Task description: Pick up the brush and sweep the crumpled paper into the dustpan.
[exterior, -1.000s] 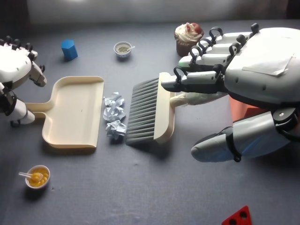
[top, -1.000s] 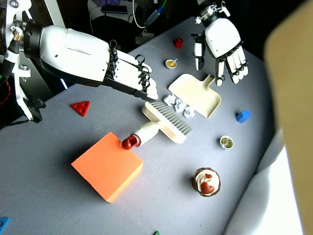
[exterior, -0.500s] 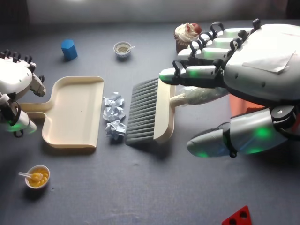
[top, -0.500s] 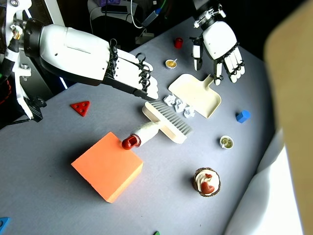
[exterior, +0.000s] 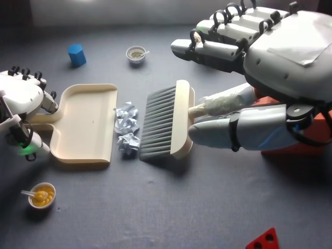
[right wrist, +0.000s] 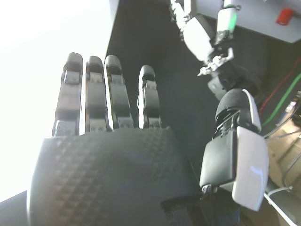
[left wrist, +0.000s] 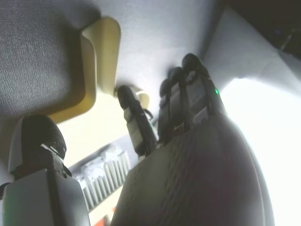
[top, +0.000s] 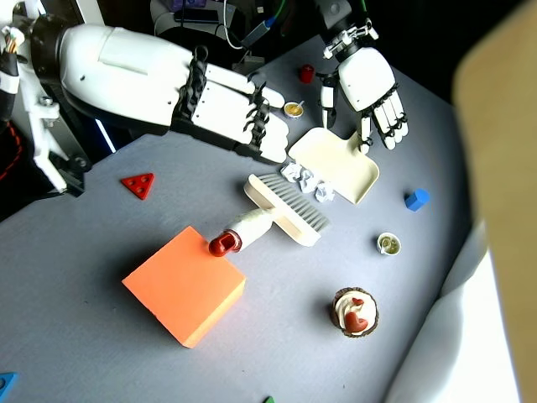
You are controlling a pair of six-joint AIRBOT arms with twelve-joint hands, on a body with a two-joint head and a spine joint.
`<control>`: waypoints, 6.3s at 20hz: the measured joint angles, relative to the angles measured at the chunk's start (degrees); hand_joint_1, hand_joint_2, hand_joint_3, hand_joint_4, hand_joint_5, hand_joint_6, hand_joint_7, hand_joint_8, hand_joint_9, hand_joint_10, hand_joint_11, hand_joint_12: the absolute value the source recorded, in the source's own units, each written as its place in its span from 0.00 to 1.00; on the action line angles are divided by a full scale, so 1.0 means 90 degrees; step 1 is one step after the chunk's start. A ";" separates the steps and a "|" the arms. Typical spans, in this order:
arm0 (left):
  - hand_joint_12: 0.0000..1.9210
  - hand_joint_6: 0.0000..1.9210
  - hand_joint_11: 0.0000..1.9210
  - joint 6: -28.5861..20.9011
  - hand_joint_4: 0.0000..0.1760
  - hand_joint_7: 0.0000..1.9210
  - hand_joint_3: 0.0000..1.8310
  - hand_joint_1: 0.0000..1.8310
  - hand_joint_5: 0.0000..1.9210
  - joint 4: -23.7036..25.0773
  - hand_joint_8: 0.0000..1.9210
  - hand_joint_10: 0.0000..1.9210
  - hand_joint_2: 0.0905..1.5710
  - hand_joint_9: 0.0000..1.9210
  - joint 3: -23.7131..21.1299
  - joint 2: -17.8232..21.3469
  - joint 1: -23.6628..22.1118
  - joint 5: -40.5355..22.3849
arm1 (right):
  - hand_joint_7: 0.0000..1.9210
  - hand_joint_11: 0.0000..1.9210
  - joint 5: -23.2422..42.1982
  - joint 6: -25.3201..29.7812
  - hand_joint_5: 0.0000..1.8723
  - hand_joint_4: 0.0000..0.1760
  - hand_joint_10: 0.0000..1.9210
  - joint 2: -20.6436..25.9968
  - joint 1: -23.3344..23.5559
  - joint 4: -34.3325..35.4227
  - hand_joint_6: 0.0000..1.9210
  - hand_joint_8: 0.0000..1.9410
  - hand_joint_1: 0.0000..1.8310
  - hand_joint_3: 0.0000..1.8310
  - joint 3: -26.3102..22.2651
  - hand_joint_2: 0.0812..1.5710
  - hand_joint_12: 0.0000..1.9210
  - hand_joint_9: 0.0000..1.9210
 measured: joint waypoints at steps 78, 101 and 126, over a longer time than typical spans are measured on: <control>0.06 0.43 0.13 -0.0459 0.66 0.16 0.00 0.58 0.56 0.1192 0.00 0.00 0.67 0.12 0.1059 -0.0760 -0.0690 0.0595 | 0.09 0.13 -0.5809 -0.1027 0.14 0.00 0.00 -0.4609 -0.2659 -0.0442 0.00 0.00 0.70 0.00 0.3706 0.60 0.00 0.10; 0.02 0.45 0.05 -0.0476 0.72 0.15 0.00 0.58 0.55 0.1115 0.00 0.00 0.67 0.09 0.1015 -0.0714 -0.0724 0.0478 | 0.51 0.35 -0.5904 -0.0692 0.55 0.98 1.00 -0.4864 -0.2657 -0.0561 1.00 1.00 0.76 0.00 0.4080 0.66 1.00 0.52; 0.01 0.46 0.05 -0.0476 0.68 0.14 0.00 0.58 0.54 0.1117 0.00 0.00 0.67 0.08 0.0993 -0.0680 -0.0724 0.0539 | 0.52 0.32 -0.3946 -0.4022 0.55 1.00 1.00 -0.4036 -0.1088 -0.0661 1.00 1.00 0.78 0.00 0.3592 0.73 0.90 0.50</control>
